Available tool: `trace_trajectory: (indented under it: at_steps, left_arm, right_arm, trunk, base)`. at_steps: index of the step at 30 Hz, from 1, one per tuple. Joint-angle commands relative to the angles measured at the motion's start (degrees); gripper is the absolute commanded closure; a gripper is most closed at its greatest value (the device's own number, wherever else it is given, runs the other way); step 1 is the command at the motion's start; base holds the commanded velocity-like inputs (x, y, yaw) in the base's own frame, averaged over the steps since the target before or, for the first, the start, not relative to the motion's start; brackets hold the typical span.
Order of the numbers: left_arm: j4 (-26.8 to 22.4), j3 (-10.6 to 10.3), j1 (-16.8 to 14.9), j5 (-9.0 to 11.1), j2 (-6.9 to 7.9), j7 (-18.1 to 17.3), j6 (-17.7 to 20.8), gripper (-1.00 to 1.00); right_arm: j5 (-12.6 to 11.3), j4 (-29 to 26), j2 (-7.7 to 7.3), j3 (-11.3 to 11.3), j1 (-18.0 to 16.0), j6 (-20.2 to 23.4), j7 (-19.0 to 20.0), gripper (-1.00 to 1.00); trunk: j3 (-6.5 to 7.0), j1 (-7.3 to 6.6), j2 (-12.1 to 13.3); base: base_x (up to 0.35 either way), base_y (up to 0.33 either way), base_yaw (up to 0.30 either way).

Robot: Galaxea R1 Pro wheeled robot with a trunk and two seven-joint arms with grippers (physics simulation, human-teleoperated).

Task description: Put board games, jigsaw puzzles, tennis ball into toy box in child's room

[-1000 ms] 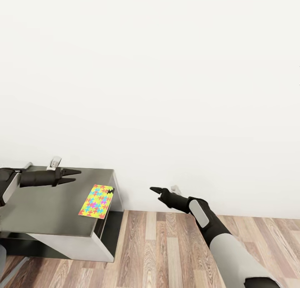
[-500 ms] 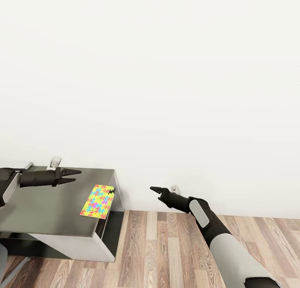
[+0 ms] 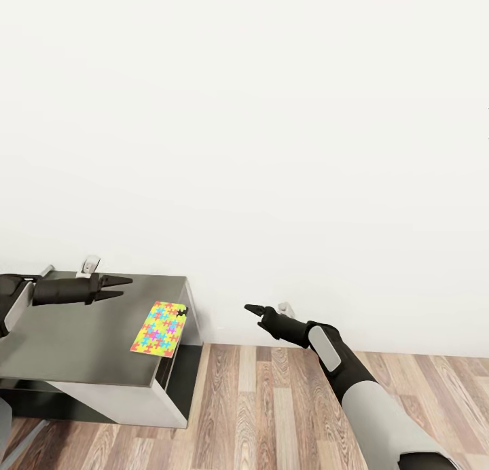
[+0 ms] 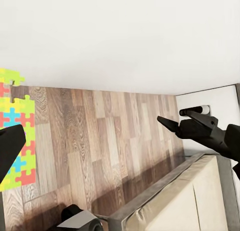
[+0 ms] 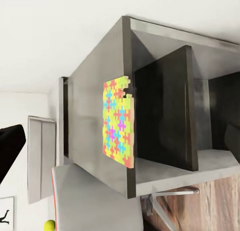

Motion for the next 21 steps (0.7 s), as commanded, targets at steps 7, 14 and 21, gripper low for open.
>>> trace_trajectory:
  at_steps: [7, 14, 21]
  left_arm:
    - [0.02, -0.20, -0.06, 0.28, 0.06, -0.09, 0.38, -1.00]
    - [0.02, -0.20, -0.06, 0.35, 0.06, -0.14, 0.38, -1.00]
    - [0.02, -0.20, -0.06, 0.38, 0.06, -0.15, 0.38, -1.00]
  right_arm:
    - [-0.18, -0.02, 0.00, 0.00, -0.04, 0.25, 0.01, -1.00]
    - [-0.18, -0.02, 0.00, 0.00, -0.04, 0.24, 0.02, -1.00]
    - [-0.18, -0.02, 0.00, 0.05, -0.04, 0.18, 0.02, -1.00]
  trunk:
    - [0.40, 0.03, -0.11]
    - [1.04, 0.03, -0.11]
    - [1.70, 0.03, -0.11]
  base:
    - [0.000, 0.000, 0.000]
    - [0.000, 0.000, 0.000]
    - [0.000, 0.000, 0.000]
